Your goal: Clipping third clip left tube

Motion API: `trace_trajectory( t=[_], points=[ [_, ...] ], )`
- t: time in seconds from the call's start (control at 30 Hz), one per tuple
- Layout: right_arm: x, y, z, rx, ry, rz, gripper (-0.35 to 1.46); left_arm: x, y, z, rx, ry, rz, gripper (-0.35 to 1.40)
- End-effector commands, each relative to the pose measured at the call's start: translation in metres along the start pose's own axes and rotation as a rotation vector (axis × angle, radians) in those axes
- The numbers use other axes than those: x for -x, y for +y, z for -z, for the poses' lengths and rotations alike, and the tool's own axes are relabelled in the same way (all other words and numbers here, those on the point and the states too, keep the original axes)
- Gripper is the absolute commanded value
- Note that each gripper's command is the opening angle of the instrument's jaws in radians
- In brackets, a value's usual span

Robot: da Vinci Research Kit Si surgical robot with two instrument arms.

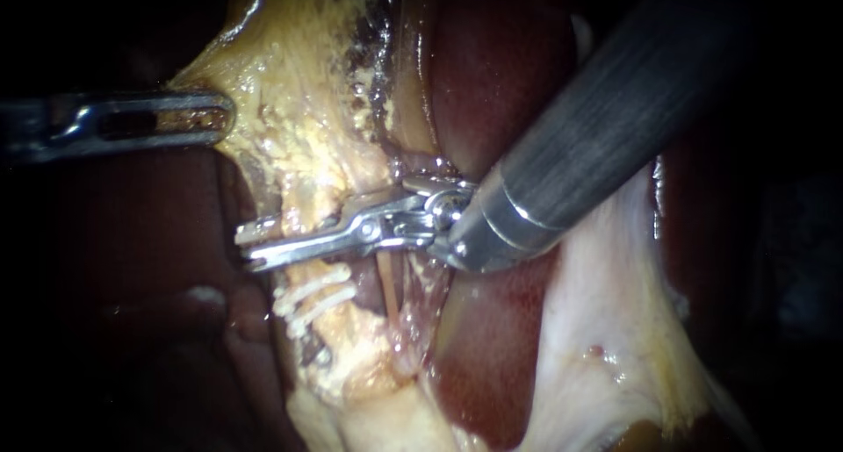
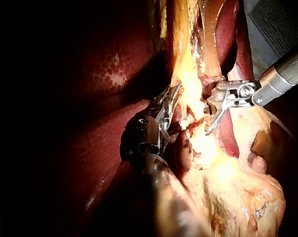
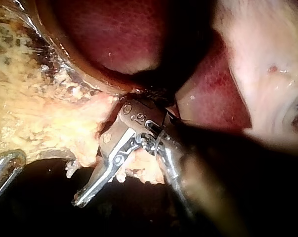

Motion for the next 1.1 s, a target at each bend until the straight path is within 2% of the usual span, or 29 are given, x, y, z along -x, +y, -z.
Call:
trace_trajectory(
  t=[0.03,0.17,0.23,0.27,0.33,0.37,0.5,1.1],
  points=[
    [0.0000,0.0000,0.0000,0.000,0.000,0.001,0.52,0.0000,0.0000,0.0000,0.000,0.000,0.000,-0.35],
    [-0.0001,0.0001,0.0001,0.002,0.000,-0.005,0.47,0.0000,0.0000,0.0000,0.000,0.000,0.000,-0.35],
    [-0.0001,0.0002,0.0002,0.010,0.011,-0.006,0.38,0.0000,0.0000,0.0000,0.000,0.000,0.000,-0.35],
    [-0.0002,0.0004,0.0004,0.015,0.016,-0.006,0.23,0.0000,0.0000,0.0000,0.000,0.000,0.000,-0.35],
    [-0.0001,0.0005,0.0008,0.020,0.017,-0.012,-0.33,0.0000,0.0000,0.0001,0.000,0.000,-0.006,-0.35],
    [-0.0001,0.0005,0.0011,0.024,0.021,-0.011,-0.35,-0.0001,0.0000,0.0002,0.000,0.000,-0.006,-0.35],
    [0.0000,0.0008,0.0016,0.006,-0.010,-0.001,-0.35,-0.0001,-0.0002,0.0004,0.000,0.000,-0.006,-0.35],
    [0.0002,0.0009,0.0019,0.006,-0.010,0.005,-0.35,0.0001,-0.0003,0.0004,0.000,0.001,-0.005,-0.35]
  ],
)
